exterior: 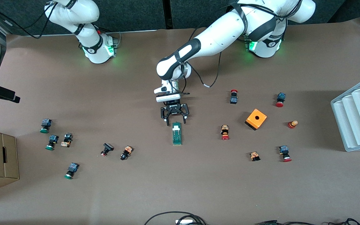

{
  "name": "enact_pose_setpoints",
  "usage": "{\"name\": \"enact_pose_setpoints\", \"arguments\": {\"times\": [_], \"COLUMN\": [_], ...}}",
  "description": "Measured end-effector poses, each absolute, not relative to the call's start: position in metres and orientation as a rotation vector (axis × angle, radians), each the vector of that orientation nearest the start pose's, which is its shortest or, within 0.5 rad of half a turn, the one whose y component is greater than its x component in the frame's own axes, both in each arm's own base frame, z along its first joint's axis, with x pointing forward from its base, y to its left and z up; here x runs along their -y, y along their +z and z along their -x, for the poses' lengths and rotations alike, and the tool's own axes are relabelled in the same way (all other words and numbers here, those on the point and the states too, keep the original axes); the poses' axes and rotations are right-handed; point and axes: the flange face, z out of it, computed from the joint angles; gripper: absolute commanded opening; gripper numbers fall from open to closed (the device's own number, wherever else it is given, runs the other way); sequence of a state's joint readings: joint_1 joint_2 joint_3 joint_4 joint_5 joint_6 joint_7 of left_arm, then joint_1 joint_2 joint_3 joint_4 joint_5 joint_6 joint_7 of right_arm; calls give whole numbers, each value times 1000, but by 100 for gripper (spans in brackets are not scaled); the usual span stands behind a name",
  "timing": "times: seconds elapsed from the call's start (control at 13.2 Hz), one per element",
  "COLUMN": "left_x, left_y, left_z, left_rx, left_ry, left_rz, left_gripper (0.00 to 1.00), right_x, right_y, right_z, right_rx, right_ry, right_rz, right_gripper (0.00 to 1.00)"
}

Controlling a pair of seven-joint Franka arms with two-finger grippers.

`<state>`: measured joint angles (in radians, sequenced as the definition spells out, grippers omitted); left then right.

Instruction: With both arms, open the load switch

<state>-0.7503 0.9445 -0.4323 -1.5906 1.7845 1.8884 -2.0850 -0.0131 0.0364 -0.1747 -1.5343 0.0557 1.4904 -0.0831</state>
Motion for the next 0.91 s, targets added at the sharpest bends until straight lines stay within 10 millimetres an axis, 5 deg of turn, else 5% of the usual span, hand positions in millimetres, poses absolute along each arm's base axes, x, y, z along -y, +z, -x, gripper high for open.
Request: {"name": "enact_pose_setpoints", "arguments": {"times": [0.46, 0.68, 0.91], "left_x": [587, 580, 571], "left_y": [174, 201, 247], "left_z": [-366, -383, -403], "left_rx": [-321, -390, -525], "left_ry": [-1273, -1147, -953], "left_rz": [2484, 2493, 2520], "left_gripper": [100, 100, 100], "right_x": [89, 89, 86], "right_y": [611, 609, 608], "right_z": [-557, -560, -560], "right_rx": [-136, -136, -128], "right_ry": [81, 75, 77], "right_rz": [3083, 3084, 3084], "right_gripper": [100, 100, 100]}}
